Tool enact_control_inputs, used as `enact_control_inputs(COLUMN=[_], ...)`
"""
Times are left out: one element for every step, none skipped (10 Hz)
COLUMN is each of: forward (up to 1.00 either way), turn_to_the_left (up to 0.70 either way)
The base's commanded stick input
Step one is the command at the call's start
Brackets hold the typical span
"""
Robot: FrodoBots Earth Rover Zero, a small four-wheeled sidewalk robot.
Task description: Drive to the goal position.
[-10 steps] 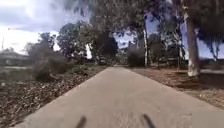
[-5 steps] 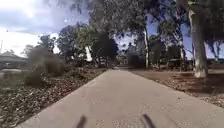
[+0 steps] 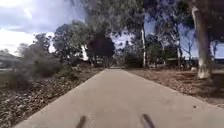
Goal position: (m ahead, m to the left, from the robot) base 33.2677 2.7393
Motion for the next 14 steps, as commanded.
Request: enact_control_inputs(forward=[1.00,1.00,1.00,1.00,1.00,1.00,1.00,1.00,1.00,1.00,1.00,1.00,1.00,1.00], turn_to_the_left=[-0.13,0.00,0.00,0.00,0.00,0.00,0.00,0.00,0.00,0.00,0.00,-0.33,-0.13,0.00])
